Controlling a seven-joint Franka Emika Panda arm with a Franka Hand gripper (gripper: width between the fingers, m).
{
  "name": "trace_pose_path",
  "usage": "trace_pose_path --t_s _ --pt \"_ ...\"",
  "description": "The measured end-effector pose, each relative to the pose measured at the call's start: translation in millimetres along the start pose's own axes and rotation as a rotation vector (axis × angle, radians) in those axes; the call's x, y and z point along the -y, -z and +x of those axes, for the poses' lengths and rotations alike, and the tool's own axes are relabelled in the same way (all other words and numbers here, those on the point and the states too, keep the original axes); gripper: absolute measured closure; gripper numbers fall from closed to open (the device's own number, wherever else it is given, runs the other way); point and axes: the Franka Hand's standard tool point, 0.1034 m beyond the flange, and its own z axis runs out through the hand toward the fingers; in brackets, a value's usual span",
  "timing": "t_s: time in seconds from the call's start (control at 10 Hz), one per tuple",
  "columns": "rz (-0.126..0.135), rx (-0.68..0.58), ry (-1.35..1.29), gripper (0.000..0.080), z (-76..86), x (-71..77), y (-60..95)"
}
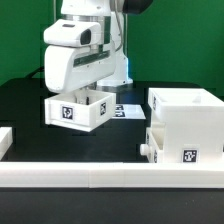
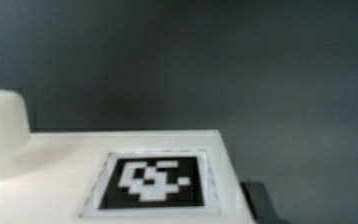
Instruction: Assemble drawer
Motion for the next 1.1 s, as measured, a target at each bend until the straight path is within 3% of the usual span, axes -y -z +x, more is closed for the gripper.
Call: trace_pose_path --t_s 0.2,0.8,1.1 --pt "0.001 0.001 0.046 0.0755 12.3 -11.5 3.3" --pt "-0.003 0.005 0.206 0.0755 14.2 -14.3 -0.2" --pt "-0.004 0.017 0.276 0.0755 36.6 -24.8 2.4"
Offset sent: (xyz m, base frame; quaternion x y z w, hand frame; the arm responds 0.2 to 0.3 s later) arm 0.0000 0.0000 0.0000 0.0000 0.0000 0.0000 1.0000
